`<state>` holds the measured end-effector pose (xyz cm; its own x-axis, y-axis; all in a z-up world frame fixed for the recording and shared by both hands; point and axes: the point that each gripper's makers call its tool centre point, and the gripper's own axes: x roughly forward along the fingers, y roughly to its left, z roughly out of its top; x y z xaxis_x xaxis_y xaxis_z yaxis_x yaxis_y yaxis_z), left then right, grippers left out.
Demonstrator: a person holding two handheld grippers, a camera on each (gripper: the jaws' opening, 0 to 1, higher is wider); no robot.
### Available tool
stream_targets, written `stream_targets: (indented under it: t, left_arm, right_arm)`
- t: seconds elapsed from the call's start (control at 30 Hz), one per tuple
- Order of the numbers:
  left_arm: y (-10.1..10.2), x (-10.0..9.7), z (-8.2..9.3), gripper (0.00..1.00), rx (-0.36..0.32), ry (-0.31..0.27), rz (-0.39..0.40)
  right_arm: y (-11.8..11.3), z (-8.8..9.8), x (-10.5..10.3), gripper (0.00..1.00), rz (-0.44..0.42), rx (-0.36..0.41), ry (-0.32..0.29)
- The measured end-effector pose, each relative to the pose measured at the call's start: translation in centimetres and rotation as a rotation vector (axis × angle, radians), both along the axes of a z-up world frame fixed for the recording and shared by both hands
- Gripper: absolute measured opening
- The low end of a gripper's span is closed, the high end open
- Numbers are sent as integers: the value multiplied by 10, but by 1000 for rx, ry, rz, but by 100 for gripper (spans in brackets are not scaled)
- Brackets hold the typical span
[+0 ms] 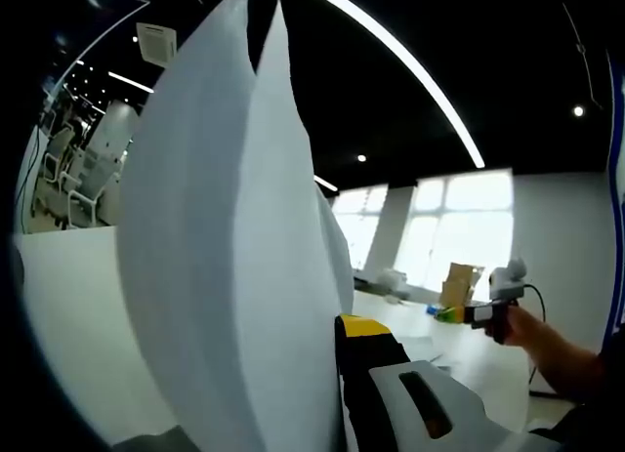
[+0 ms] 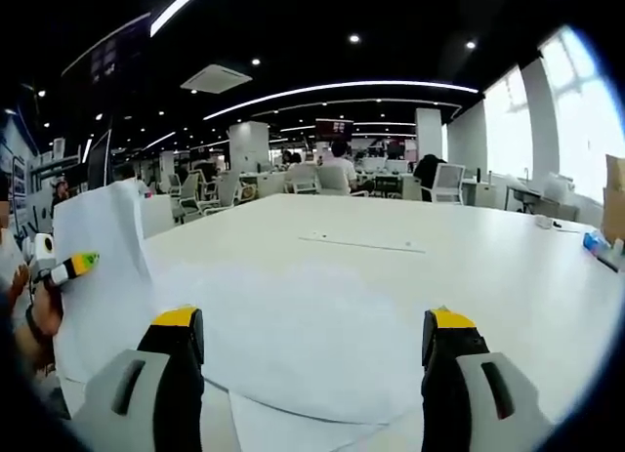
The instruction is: Organize the stack of printing papers by aligning and flattening the scattered papers on the table
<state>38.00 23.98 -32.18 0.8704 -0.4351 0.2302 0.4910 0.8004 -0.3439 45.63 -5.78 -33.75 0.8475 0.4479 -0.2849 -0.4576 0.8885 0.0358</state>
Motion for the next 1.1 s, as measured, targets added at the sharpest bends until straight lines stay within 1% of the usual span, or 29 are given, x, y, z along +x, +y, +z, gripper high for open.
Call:
stream_targets:
  t: [0.33,1.1]
  left_arm:
    - [-2,-1,0,6,1,0,1]
    - [-2,-1,0,6,1,0,1]
  right_arm:
    - [-4,-3,3,88,-4,3,3]
    - [-12,-17,14,88,-15,-5,29]
